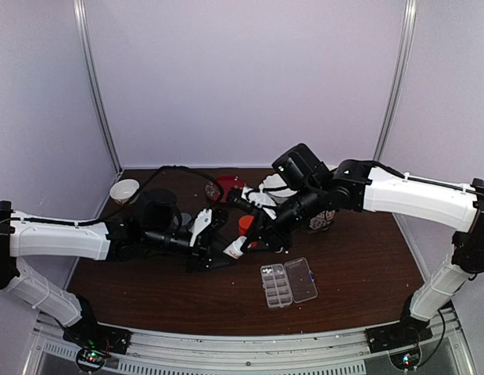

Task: Sort the pills into containers
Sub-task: Screw the lid of the pill bottle onto the pill bottle.

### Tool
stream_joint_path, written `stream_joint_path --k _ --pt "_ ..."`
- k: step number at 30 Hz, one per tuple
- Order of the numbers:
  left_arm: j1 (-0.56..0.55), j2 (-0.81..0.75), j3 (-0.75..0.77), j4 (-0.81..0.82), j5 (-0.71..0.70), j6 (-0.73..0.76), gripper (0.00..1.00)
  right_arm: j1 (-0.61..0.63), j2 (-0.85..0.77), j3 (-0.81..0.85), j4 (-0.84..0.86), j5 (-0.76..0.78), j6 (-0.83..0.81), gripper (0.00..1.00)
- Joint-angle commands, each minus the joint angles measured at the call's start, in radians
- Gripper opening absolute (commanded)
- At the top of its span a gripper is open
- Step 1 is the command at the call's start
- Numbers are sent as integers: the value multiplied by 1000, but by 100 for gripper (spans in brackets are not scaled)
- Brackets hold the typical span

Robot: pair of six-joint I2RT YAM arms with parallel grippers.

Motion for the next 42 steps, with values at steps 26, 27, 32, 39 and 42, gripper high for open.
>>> stream_joint_path --k 26,27,32,39,42 --pt "-242 -41 85 70 -875 464 5 -5 -69 -265 468 59 1440 9" --pt "-244 -37 87 69 -871 470 5 -6 -80 -295 518 60 1486 9" --pt "-246 -23 102 55 -835 465 5 -11 -109 -324 549 89 1547 13" --pt "-245 0 103 21 -792 426 5 -31 -167 -329 467 120 1447 53" --pt "-242 6 109 -9 -766 399 5 -41 -229 -314 338 198 1259 68"
